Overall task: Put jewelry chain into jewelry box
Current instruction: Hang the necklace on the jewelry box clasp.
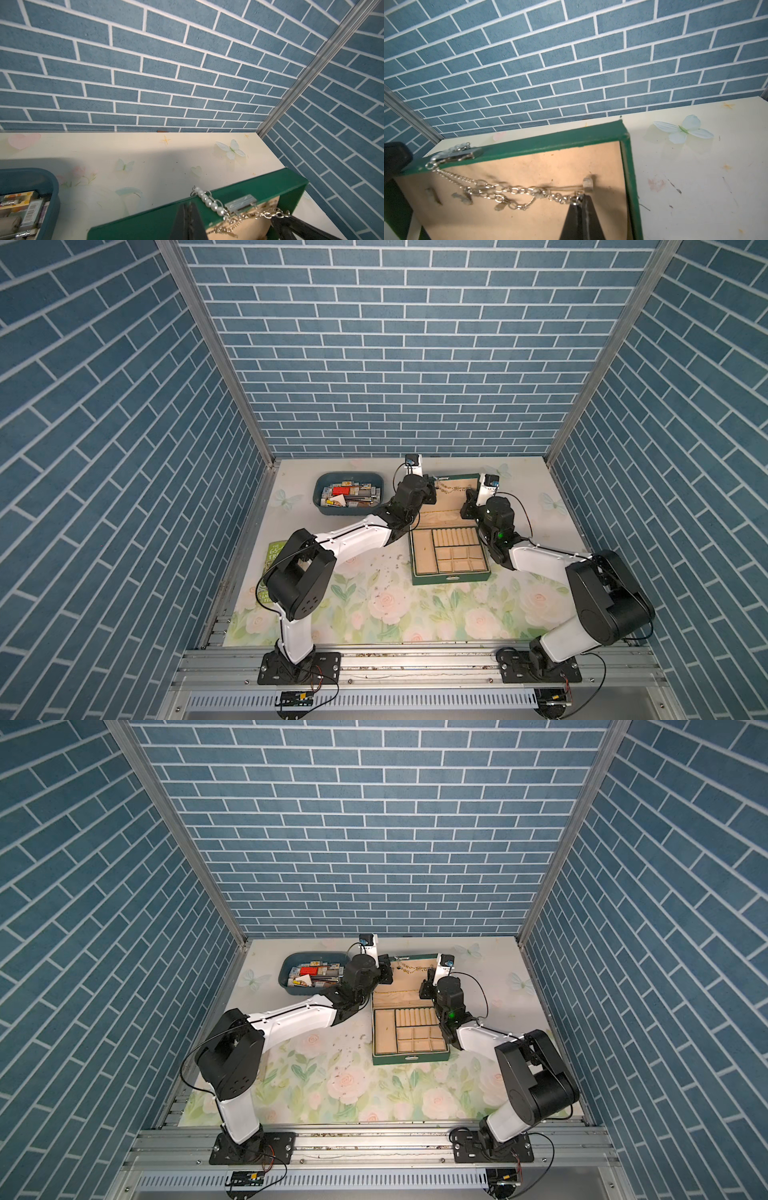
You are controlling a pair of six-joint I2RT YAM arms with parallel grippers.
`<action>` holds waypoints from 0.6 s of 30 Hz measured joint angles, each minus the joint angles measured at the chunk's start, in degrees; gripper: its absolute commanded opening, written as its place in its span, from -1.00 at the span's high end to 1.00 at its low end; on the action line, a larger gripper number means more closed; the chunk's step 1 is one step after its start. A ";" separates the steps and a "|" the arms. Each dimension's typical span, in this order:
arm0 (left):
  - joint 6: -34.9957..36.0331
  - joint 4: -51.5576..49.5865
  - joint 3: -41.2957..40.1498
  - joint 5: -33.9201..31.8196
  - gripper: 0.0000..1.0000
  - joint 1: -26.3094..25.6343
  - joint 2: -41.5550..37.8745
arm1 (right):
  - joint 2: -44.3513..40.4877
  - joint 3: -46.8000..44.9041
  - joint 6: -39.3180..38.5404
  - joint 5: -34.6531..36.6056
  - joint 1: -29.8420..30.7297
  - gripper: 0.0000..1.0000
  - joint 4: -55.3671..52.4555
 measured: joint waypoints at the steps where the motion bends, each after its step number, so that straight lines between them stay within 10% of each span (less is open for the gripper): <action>1: 0.02 -0.02 -0.42 0.09 1.00 0.00 -0.39 | 0.00 0.00 0.07 -0.04 0.00 1.00 0.00; 18: 1.05 1.53 -8.15 0.02 1.00 -0.50 -7.80 | 0.00 0.76 0.26 -0.79 0.26 1.00 0.26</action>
